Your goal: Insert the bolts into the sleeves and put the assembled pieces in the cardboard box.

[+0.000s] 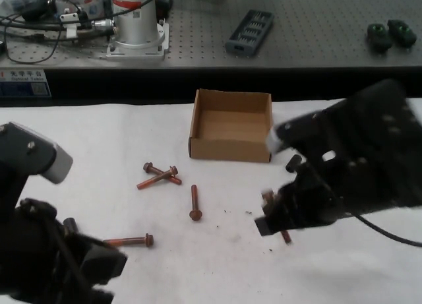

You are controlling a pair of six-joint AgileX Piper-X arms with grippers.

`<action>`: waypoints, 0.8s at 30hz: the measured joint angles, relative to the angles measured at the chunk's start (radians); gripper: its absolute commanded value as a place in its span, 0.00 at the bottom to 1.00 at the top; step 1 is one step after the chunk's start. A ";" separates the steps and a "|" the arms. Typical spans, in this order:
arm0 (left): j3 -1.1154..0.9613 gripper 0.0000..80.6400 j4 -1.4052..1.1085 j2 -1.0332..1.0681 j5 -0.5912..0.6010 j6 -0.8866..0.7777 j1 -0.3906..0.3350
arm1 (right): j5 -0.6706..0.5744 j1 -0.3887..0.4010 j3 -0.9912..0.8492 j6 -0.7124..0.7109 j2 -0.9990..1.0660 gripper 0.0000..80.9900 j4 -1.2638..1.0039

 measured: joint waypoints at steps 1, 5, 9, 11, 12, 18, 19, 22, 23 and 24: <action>0.010 0.01 -0.031 0.000 0.000 -0.024 0.000 | 0.000 0.010 0.000 0.000 -0.048 0.09 0.000; 0.045 0.01 -0.157 0.000 0.000 -0.073 0.000 | -0.004 0.041 0.121 0.029 -0.230 0.09 -0.171; 0.047 0.01 -0.250 0.000 0.000 -0.075 0.000 | -0.001 0.045 0.231 0.033 -0.351 0.09 -0.291; 0.047 0.01 -0.313 0.000 0.000 -0.063 0.000 | 0.002 0.045 0.283 0.033 -0.422 0.09 -0.352; 0.047 0.01 -0.348 0.000 0.000 -0.050 0.000 | 0.002 0.045 0.310 0.033 -0.460 0.09 -0.383; 0.106 0.01 -0.605 0.006 0.040 -0.010 0.000 | 0.002 0.045 0.449 0.033 -0.625 0.09 -0.645; 0.128 0.01 -0.675 0.014 0.052 -0.008 0.000 | 0.002 0.045 0.461 0.033 -0.633 0.09 -0.682; 0.228 0.01 -0.900 0.056 0.074 -0.005 0.000 | 0.002 0.045 0.493 0.033 -0.642 0.09 -0.761; 0.266 0.01 -0.986 0.077 0.078 -0.005 0.000 | 0.002 0.045 0.498 0.033 -0.642 0.09 -0.774; 0.300 0.01 -1.063 0.101 0.080 -0.007 0.000 | 0.002 0.045 0.501 0.033 -0.642 0.09 -0.780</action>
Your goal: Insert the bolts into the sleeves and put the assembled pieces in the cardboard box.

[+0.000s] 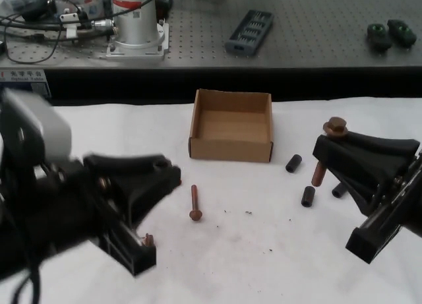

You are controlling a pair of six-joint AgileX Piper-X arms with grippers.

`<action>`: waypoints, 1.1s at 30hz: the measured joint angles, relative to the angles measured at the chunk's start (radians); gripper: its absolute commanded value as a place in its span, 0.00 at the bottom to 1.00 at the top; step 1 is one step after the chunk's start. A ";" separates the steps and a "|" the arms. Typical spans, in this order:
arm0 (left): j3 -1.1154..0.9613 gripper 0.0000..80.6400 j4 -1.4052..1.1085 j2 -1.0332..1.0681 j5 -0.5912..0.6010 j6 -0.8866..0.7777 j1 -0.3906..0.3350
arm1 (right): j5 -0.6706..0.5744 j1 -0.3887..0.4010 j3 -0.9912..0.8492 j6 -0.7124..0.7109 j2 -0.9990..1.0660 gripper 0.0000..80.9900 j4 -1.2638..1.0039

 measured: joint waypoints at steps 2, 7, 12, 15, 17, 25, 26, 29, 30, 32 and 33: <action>0.056 0.01 -0.137 0.053 0.003 -0.005 0.000 | 0.000 0.000 0.001 0.000 0.000 0.09 -0.012; 0.109 0.01 -0.446 0.274 0.099 -0.025 0.000 | -0.074 0.000 0.003 -0.014 0.013 0.09 -0.120; 0.093 0.01 -0.579 0.417 0.184 -0.026 0.000 | -0.137 0.000 0.003 -0.027 0.082 0.09 -0.219; 0.091 0.01 -0.722 0.552 0.298 -0.024 0.000 | -0.189 0.000 0.003 -0.059 0.152 0.09 -0.234; 0.091 0.01 -0.742 0.577 0.326 -0.022 0.000 | -0.252 0.000 0.003 -0.088 0.244 0.09 -0.278; 0.088 0.01 -0.806 0.702 0.378 0.057 0.000 | -0.371 -0.053 -0.043 -0.056 0.502 0.09 -0.409; 0.088 0.01 -0.814 0.710 0.378 0.066 0.000 | -0.399 -0.065 -0.060 -0.041 0.536 0.09 -0.422; 0.084 0.01 -0.835 0.736 0.363 0.102 0.000 | -0.459 -0.087 -0.101 -0.002 0.607 0.09 -0.464; 0.082 0.01 -0.840 0.745 0.350 0.110 0.000 | -0.473 -0.092 -0.110 0.004 0.624 0.09 -0.476; 0.082 0.01 -0.849 0.758 0.338 0.116 0.000 | -0.497 -0.098 -0.124 0.014 0.646 0.09 -0.489; 0.080 0.01 -0.859 0.770 0.333 0.116 0.000 | -0.508 -0.099 -0.130 0.016 0.651 0.09 -0.492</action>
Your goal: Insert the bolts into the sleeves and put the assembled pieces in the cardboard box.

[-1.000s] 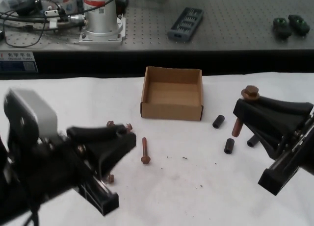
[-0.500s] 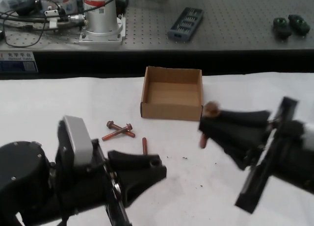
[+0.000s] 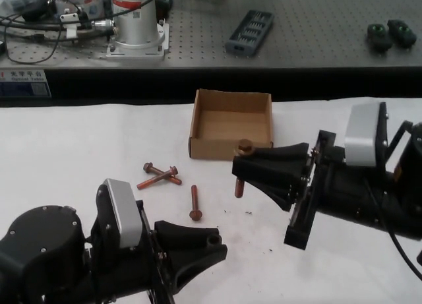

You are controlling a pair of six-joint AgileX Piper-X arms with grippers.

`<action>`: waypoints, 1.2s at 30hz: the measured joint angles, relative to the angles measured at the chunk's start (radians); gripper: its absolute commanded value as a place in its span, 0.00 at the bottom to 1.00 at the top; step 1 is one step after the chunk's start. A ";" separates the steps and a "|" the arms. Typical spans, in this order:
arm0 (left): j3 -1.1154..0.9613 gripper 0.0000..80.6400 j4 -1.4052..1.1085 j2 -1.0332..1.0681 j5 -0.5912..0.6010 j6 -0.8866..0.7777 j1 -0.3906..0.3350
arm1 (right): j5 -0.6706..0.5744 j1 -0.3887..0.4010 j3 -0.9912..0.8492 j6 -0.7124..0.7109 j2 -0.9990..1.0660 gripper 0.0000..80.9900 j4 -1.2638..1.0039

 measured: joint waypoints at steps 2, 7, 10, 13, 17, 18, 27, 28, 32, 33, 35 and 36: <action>-0.003 0.01 -0.031 0.044 -0.005 0.000 0.000 | -0.029 0.000 -0.008 0.010 0.002 0.09 -0.003; -0.003 0.01 -0.107 0.067 -0.005 -0.012 0.000 | -0.100 0.000 -0.008 0.024 0.002 0.09 -0.013; -0.003 0.01 -0.139 0.067 0.004 -0.039 0.000 | -0.171 0.000 -0.009 0.023 0.028 0.09 -0.013; -0.003 0.01 -0.190 0.067 0.021 -0.078 0.000 | -0.196 0.000 -0.009 0.023 0.058 0.09 -0.013; -0.003 0.01 -0.224 0.067 0.047 -0.106 0.000 | -0.218 0.000 -0.009 0.023 0.073 0.09 -0.013; -0.003 0.01 -0.228 0.067 0.052 -0.112 0.000 | -0.222 0.000 -0.009 0.023 0.073 0.09 -0.013; -0.003 0.01 -0.231 0.067 0.052 -0.128 0.000 | -0.245 0.000 -0.009 0.025 0.073 0.09 -0.038; -0.003 0.01 -0.231 0.067 0.052 -0.130 0.000 | -0.244 0.000 -0.009 0.028 0.073 0.09 -0.041; -0.003 0.01 -0.231 0.067 0.052 -0.143 0.000 | -0.258 0.000 -0.011 0.043 0.073 0.09 -0.052; -0.003 0.01 -0.231 0.067 0.052 -0.145 0.000 | -0.263 0.000 -0.011 0.044 0.073 0.09 -0.055; -0.010 0.01 -0.231 0.067 0.063 -0.153 0.000 | -0.271 0.000 -0.013 0.051 0.073 0.09 -0.062; -0.015 0.01 -0.227 0.067 0.078 -0.158 0.000 | -0.272 0.000 -0.013 0.051 0.073 0.09 -0.065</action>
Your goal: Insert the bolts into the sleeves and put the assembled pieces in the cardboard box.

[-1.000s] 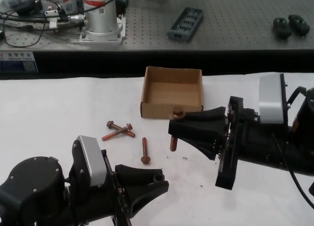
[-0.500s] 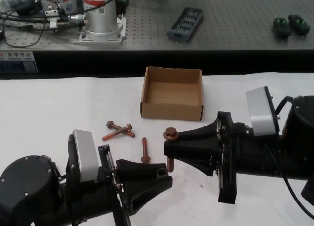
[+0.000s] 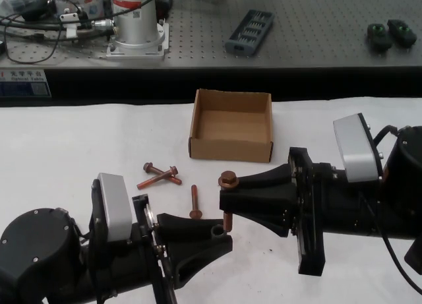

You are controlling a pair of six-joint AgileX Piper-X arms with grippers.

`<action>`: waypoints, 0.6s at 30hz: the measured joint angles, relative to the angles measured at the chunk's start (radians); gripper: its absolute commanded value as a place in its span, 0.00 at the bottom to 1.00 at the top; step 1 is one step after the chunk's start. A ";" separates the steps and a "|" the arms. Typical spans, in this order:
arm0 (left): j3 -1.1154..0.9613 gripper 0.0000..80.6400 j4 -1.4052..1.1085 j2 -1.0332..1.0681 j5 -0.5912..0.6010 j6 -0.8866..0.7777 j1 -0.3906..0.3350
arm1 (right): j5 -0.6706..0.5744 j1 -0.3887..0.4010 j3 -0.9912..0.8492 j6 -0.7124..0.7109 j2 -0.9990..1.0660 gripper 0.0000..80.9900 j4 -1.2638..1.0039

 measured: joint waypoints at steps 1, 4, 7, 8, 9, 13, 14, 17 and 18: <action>-0.007 0.01 0.005 0.000 0.020 -0.001 0.000 | -0.004 0.000 0.000 0.000 0.000 0.09 -0.001; -0.023 0.01 0.034 0.000 0.055 -0.003 0.000 | -0.013 0.000 0.000 0.008 0.000 0.09 0.000; -0.028 0.01 0.049 0.000 0.073 -0.006 0.000 | -0.014 0.000 0.000 0.012 0.000 0.09 0.000; -0.028 0.01 0.049 0.000 0.074 -0.006 0.000 | -0.014 0.000 0.000 0.014 0.000 0.09 0.000; -0.028 0.01 0.049 0.000 0.077 -0.006 0.000 | -0.014 0.000 0.000 0.013 0.000 0.09 0.000; -0.028 0.01 0.049 0.000 0.087 -0.006 0.000 | -0.014 0.000 -0.002 0.013 0.000 0.09 0.000; -0.028 0.01 0.049 0.000 0.086 -0.006 0.000 | -0.014 0.000 -0.002 0.013 0.000 0.09 0.000; -0.028 0.01 0.051 0.000 0.103 -0.006 0.000 | -0.014 0.000 -0.002 0.011 0.000 0.09 0.002; -0.028 0.01 0.051 0.000 0.102 -0.006 0.000 | -0.014 0.000 -0.002 0.007 0.000 0.09 0.007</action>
